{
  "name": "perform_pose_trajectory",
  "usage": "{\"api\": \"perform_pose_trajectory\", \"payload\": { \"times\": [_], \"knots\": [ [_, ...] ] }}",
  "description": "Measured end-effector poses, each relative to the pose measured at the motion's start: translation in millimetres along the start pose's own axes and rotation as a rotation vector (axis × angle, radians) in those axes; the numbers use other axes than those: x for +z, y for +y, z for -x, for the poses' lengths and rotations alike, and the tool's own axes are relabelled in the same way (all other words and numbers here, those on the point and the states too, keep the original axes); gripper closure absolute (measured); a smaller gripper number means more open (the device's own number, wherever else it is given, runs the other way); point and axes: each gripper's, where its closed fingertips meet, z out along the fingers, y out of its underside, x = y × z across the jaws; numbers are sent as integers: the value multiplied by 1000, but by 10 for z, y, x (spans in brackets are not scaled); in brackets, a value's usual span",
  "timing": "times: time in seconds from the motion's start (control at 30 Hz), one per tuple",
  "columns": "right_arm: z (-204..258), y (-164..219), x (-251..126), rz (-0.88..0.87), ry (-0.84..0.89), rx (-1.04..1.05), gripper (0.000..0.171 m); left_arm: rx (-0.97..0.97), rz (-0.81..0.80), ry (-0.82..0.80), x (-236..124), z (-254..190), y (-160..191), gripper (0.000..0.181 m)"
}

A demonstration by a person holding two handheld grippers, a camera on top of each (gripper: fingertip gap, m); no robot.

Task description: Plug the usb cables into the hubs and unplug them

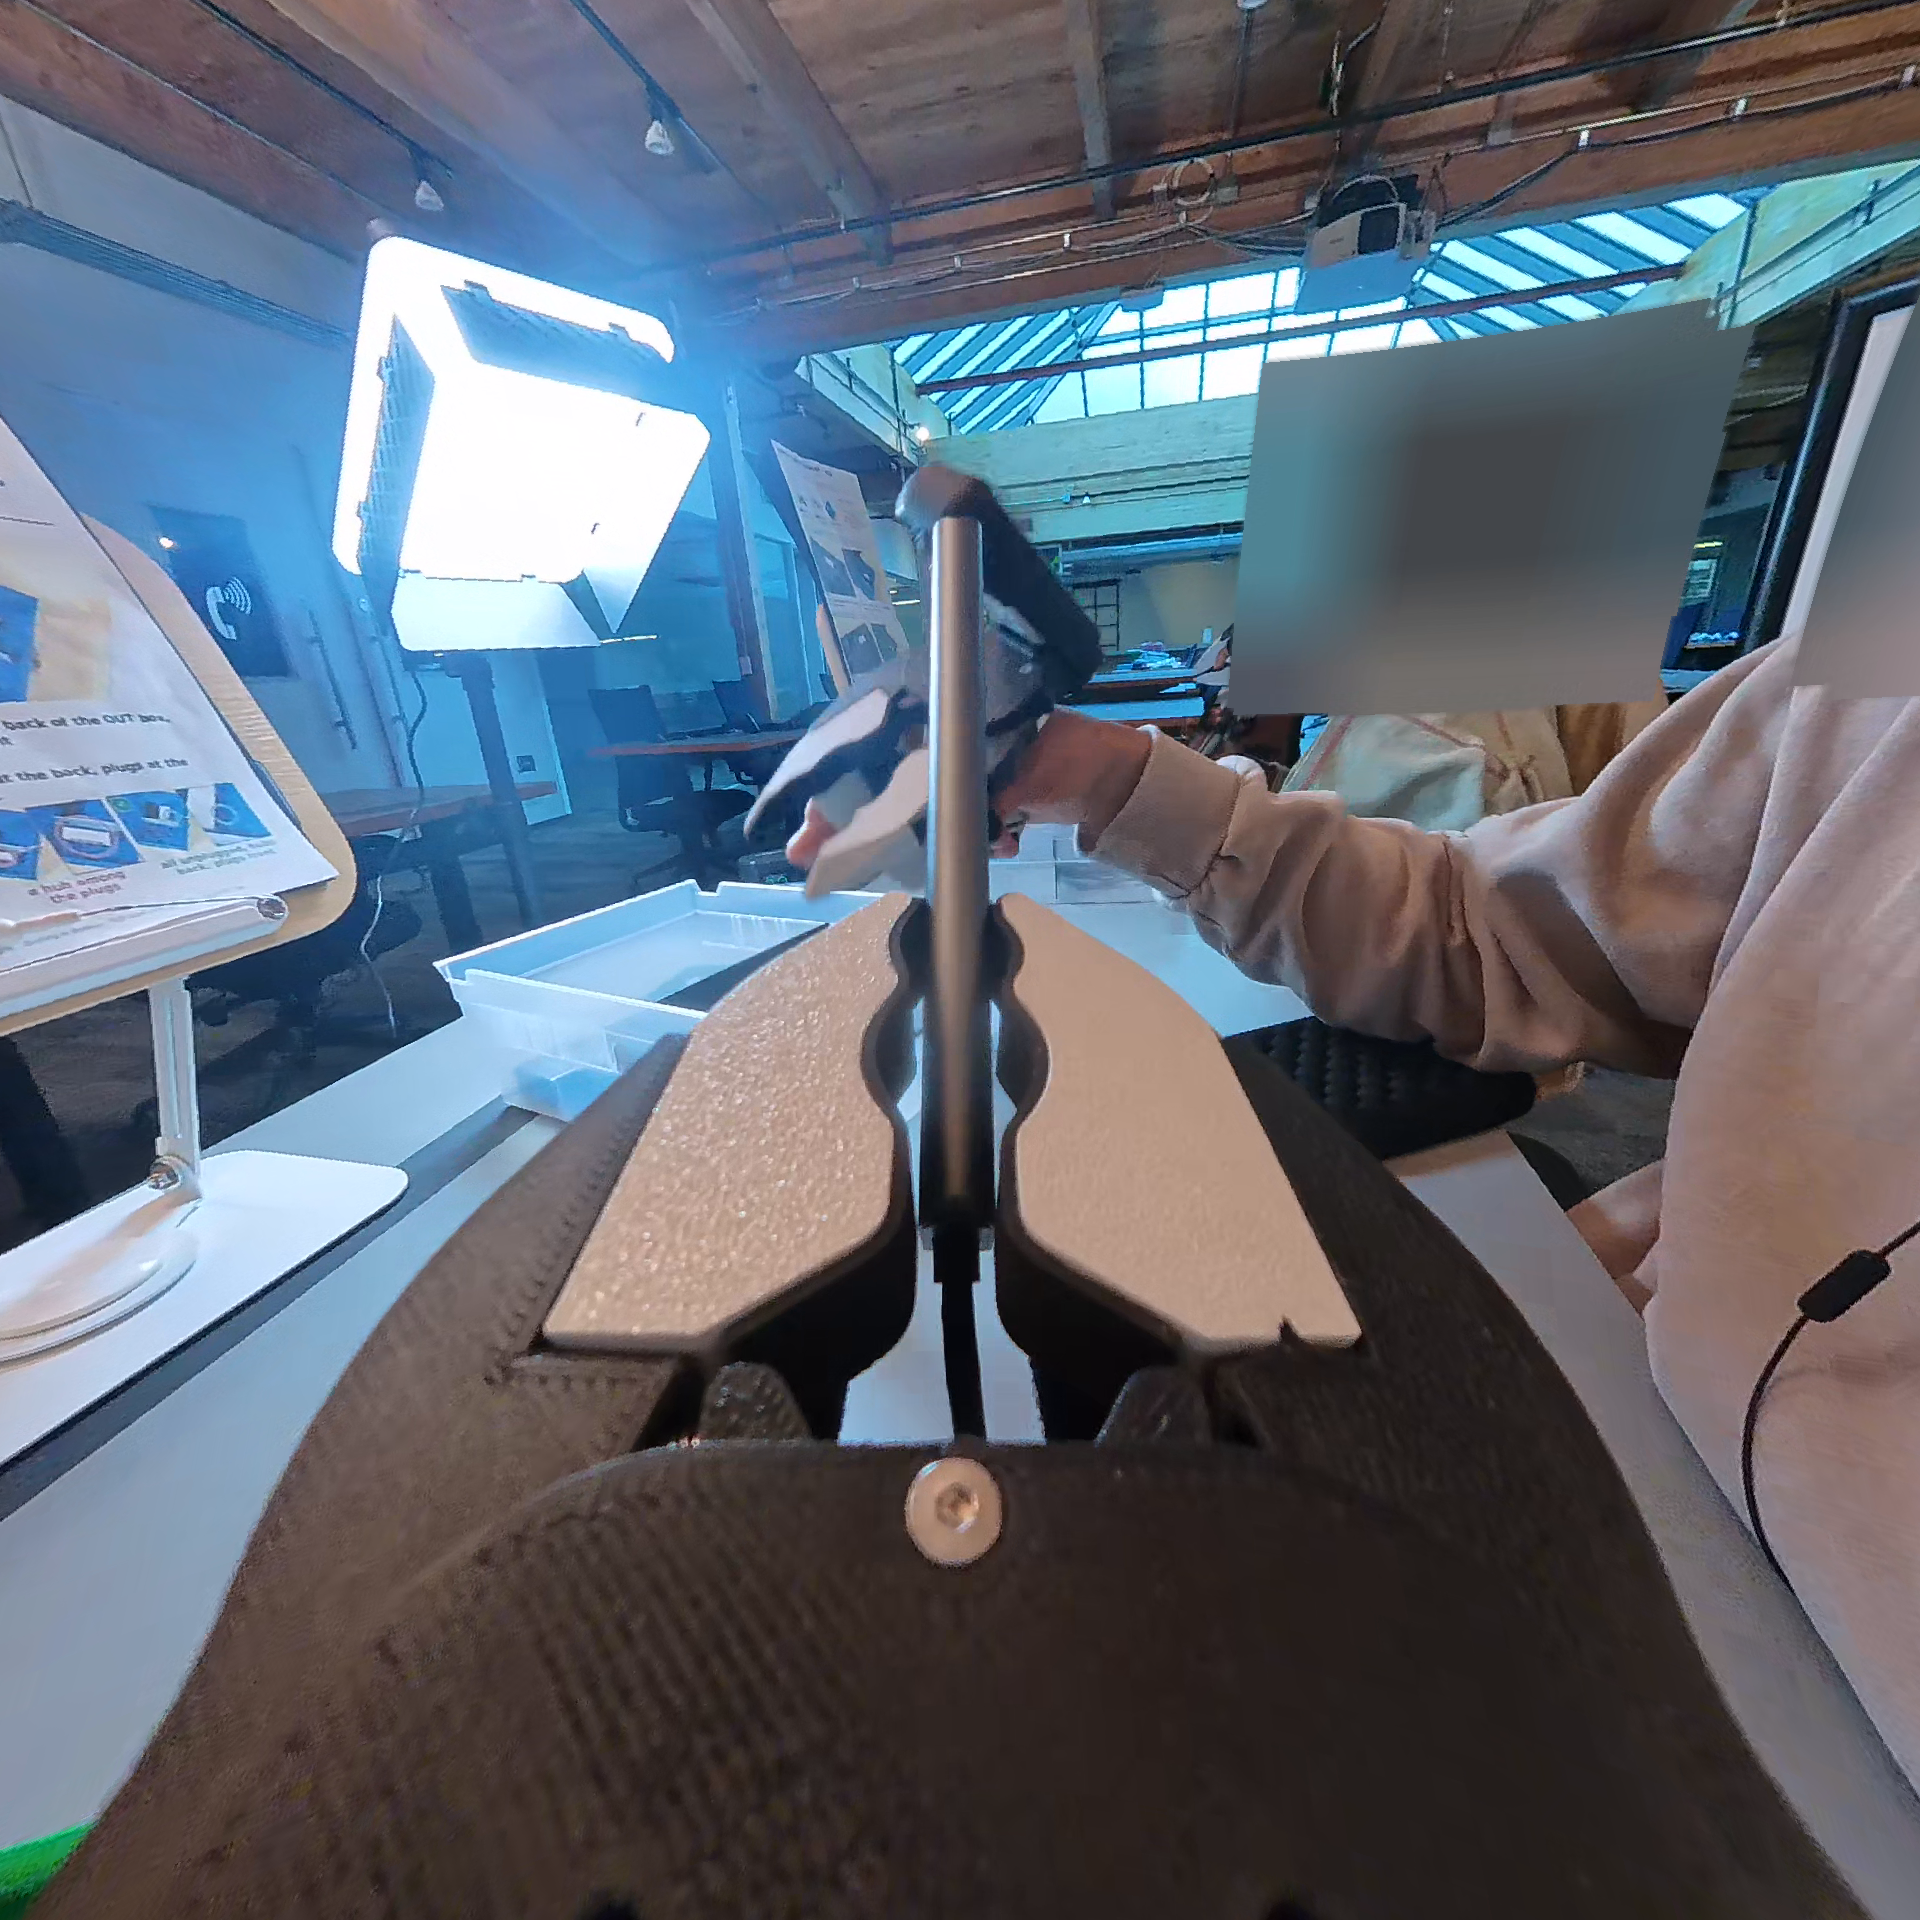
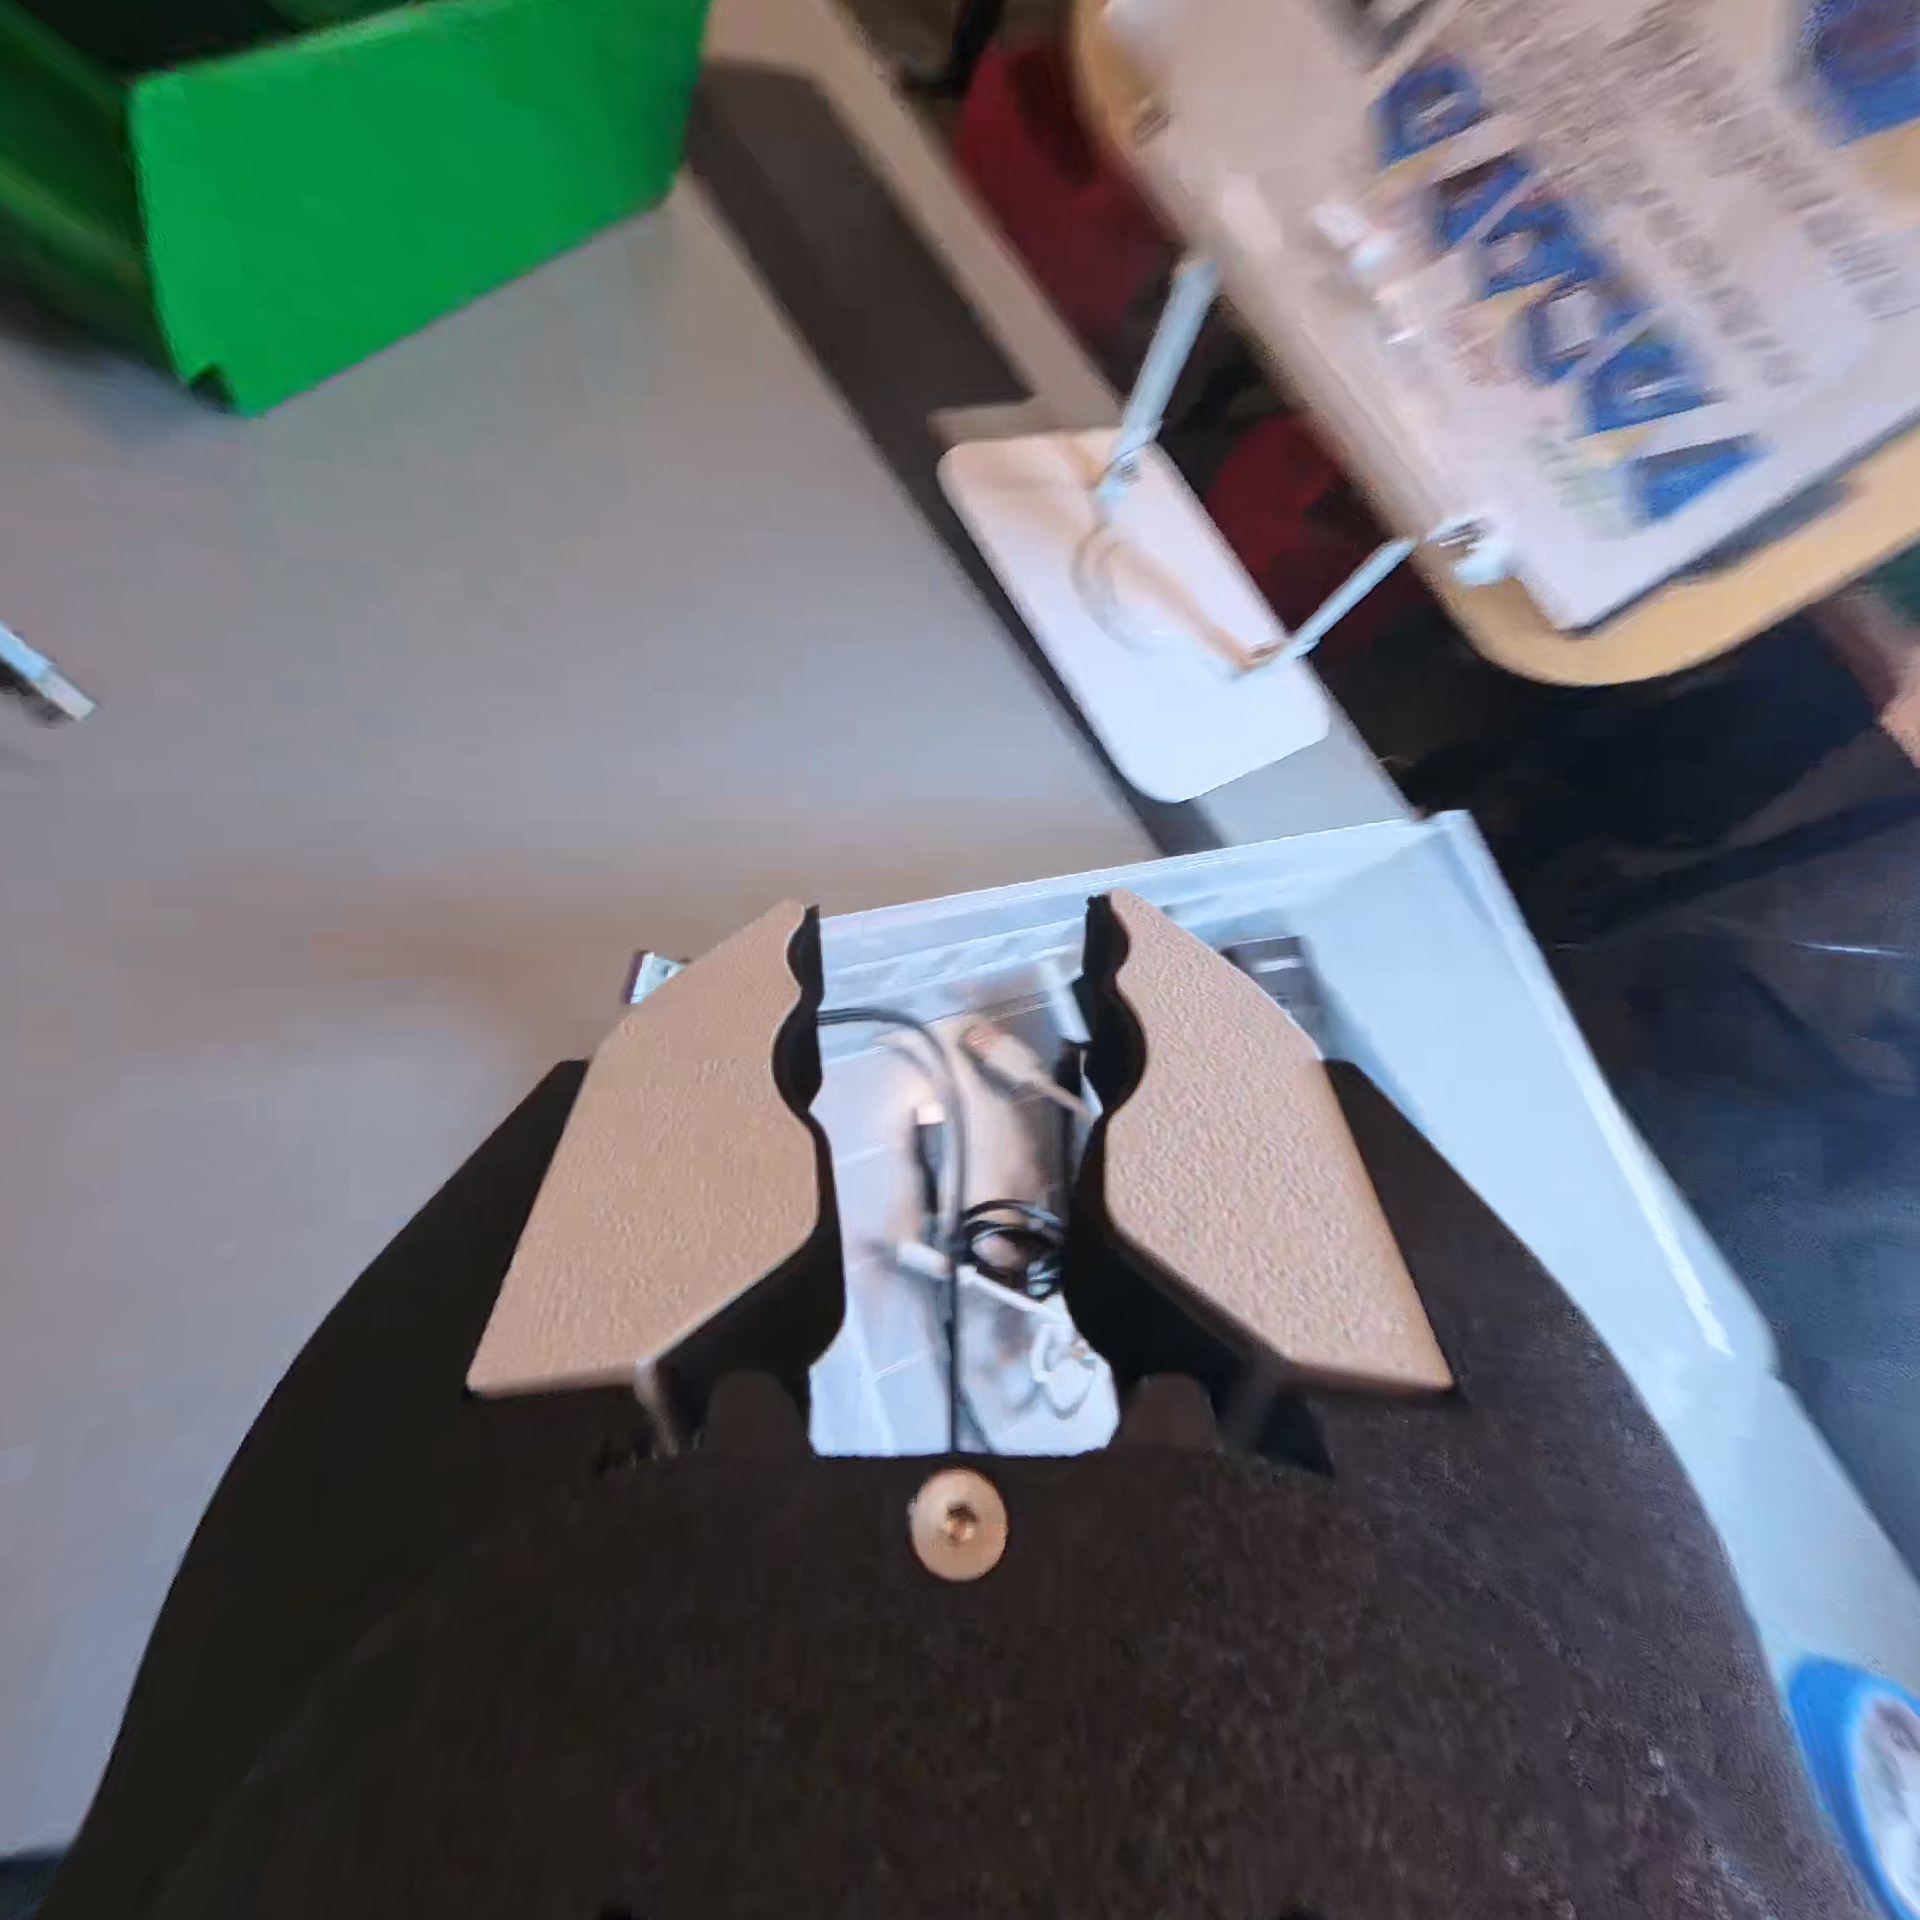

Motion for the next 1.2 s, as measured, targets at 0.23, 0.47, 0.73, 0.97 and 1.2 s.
{"api": "perform_pose_trajectory", "payload": {
  "times": [0.23, 0.47, 0.73, 0.97, 1.2],
  "knots": [
    [575, 311, 389, 171, -199, -84, 117, 15, 20, 10, -1, -33, 41, 171],
    [270, 593, 287, 266, -113, 95, 125, 15, 28, 24, 4, -52, 55, 171],
    [320, 908, 490, 311, -340, 117, 125, 14, 48, 37, 32, -77, 104, 171],
    [518, 873, 553, 349, -732, 245, 137, -1, 60, 46, 35, -76, 148, 171],
    [447, 801, 441, 353, -862, 218, 167, 8, 55, 48, 8, -75, 120, 171]
  ]
}}
